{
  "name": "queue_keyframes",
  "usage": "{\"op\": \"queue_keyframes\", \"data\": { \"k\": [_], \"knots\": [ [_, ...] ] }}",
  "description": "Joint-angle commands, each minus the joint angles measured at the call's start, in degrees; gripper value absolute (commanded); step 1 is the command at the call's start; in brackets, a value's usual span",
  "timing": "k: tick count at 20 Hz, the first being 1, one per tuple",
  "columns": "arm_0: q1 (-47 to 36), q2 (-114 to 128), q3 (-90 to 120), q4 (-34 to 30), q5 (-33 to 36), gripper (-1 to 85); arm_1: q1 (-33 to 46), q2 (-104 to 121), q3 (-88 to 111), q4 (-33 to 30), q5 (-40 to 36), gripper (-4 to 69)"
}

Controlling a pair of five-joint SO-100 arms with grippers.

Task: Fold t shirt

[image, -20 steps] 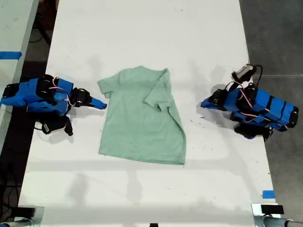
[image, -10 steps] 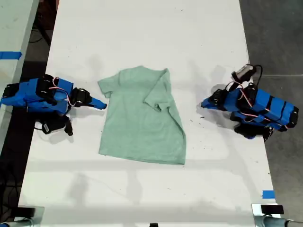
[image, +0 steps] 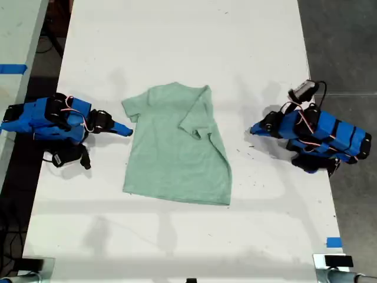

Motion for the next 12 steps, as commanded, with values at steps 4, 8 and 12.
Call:
{"op": "queue_keyframes", "data": {
  "k": [4,8,12],
  "knots": [
    [-0.62,0.44,0.35,-0.53,0.44,5.3,0.00,0.88,2.99,0.35,0.53,1.6],
    [-0.62,0.44,0.35,-0.53,0.44,5.3,0.53,0.88,2.99,0.35,0.53,1.6],
    [-0.62,0.44,0.35,-0.53,0.44,5.3,0.97,0.88,2.99,0.35,0.70,1.6]
  ]
}}
